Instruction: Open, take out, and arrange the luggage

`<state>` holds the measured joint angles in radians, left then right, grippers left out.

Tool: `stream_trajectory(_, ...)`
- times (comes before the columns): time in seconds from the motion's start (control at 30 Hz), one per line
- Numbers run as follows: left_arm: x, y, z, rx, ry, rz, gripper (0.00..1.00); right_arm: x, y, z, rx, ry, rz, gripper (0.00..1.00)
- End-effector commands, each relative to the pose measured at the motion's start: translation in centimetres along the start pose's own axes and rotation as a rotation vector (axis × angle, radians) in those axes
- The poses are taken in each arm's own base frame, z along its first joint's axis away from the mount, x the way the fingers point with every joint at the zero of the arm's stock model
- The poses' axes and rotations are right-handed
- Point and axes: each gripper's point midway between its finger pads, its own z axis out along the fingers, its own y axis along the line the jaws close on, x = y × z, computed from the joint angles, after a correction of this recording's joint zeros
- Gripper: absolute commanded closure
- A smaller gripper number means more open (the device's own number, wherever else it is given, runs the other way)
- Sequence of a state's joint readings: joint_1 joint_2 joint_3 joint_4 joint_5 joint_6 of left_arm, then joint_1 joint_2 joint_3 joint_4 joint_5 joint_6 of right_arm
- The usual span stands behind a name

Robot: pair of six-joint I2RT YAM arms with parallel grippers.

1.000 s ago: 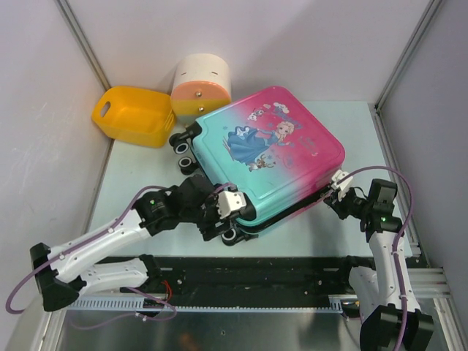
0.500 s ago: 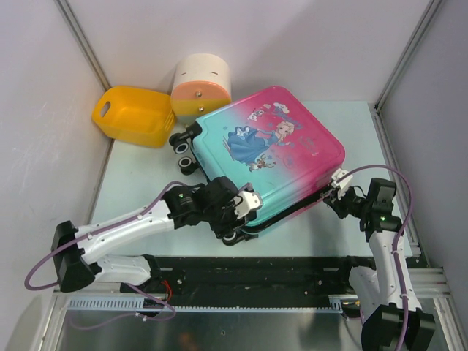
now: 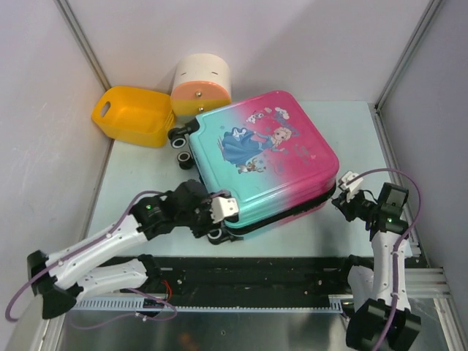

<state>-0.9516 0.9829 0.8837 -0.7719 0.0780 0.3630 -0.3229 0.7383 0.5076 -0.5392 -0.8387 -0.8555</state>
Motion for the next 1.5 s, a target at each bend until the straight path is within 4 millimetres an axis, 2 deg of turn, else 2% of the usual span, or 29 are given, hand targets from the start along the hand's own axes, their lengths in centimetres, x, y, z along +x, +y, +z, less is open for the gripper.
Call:
stream_trajectory(0.0, 4.6, 2.1, -1.9, -0.036, 0.104, 0.113, 1.0, -0.7, -3.5, -1.3, 0.084, -0.024, -0.115, 1.0)
stream_trajectory(0.03, 5.1, 3.1, -2.2, -0.065, 0.116, 0.088, 1.0, -0.2, -4.1, -1.2, 0.083, -0.016, -0.133, 1.0)
stream_trajectory(0.13, 6.5, 4.6, -2.9, -0.096, 0.146, 0.074, 1.0, 0.2, -6.3, -1.5, 0.122, -0.024, -0.152, 1.0)
stream_trajectory(0.23, 8.4, 5.4, -3.3, -0.116, 0.176, 0.122, 1.0, -0.1, -8.1, -1.2, 0.138, -0.069, -0.14, 1.0)
stream_trajectory(0.33, 9.5, 5.2, -3.0, -0.102, 0.191, 0.148, 1.0, -1.5, -8.9, -0.6, 0.108, -0.149, -0.121, 1.0)
stream_trajectory(0.47, 10.6, 4.6, -2.4, -0.068, 0.206, 0.187, 1.0, -3.2, -7.9, 1.3, 0.014, -0.222, -0.12, 1.0)
stream_trajectory(0.67, 10.9, 3.8, -2.0, -0.032, 0.188, 0.233, 1.0, -5.7, -9.9, 3.9, 0.027, -0.281, -0.171, 1.0)
stream_trajectory(0.77, 10.6, 3.6, -1.8, -0.012, 0.176, 0.233, 1.0, -6.5, -11.7, 5.1, 0.035, -0.293, -0.183, 1.0)
stream_trajectory(0.8, 10.7, 3.5, -1.7, -0.006, 0.176, 0.232, 1.0, -6.2, -12.3, 5.9, 0.026, -0.291, -0.168, 1.0)
stream_trajectory(0.9, 10.6, 3.2, -1.4, 0.019, 0.172, 0.237, 1.0, -7.5, -13.7, 7.2, 0.035, -0.314, -0.214, 1.0)
stream_trajectory(1.0, 9.9, 3.2, -1.3, 0.034, 0.158, 0.225, 1.0, -7.4, -13.3, 9.3, -0.014, -0.316, -0.169, 1.0)
stream_trajectory(1.03, 9.5, 3.4, -1.5, 0.031, 0.15, 0.216, 0.96, -7.0, -12.9, 9.8, -0.036, -0.31, -0.14, 1.0)
stream_trajectory(1.07, 7.8, 4.0, -2.2, 0.007, 0.117, 0.187, 0.87, -7.2, -11.9, 10.2, -0.072, -0.313, -0.139, 1.0)
stream_trajectory(1.1, 6.6, 4.0, -2.6, 0.015, 0.082, 0.174, 0.56, -6.6, -11.0, 10.4, -0.104, -0.294, -0.114, 1.0)
stream_trajectory(1.13, 5.7, 4.0, -3.0, 0.022, 0.064, 0.154, 0.36, -6.4, -10.4, 10.5, -0.124, -0.287, -0.129, 1.0)
stream_trajectory(1.17, 3.4, 4.8, -4.3, -0.012, 0.004, 0.116, 0.24, -6.5, -9.8, 10.5, -0.146, -0.287, -0.125, 1.0)
stream_trajectory(1.2, 1.6, 4.6, -4.9, 0.003, -0.059, 0.091, 0.15, -5.8, -9.1, 10.5, -0.169, -0.267, -0.096, 1.0)
stream_trajectory(1.23, 0.2, 4.4, -5.6, 0.013, -0.101, 0.042, 0.12, -5.7, -8.7, 10.4, -0.184, -0.263, -0.09, 1.0)
stream_trajectory(1.27, -2.5, 4.9, -7.4, -0.006, -0.18, 0.05, 0.09, -5.6, -8.5, 10.3, -0.189, -0.26, -0.112, 1.0)
stream_trajectory(1.33, -5.2, 4.2, -9.3, 0.028, -0.282, 0.048, 0.06, -5.1, -7.7, 10.0, -0.214, -0.241, -0.088, 1.0)
stream_trajectory(1.37, -7.1, 4.4, -10.9, 0.014, -0.338, 0.07, 0.05, -5.0, -7.6, 9.9, -0.217, -0.24, -0.098, 1.0)
stream_trajectory(1.47, -10.0, 5.1, -13.0, 0.003, -0.408, 0.049, 0.05, -4.3, -6.1, 9.6, -0.261, -0.211, -0.079, 1.0)
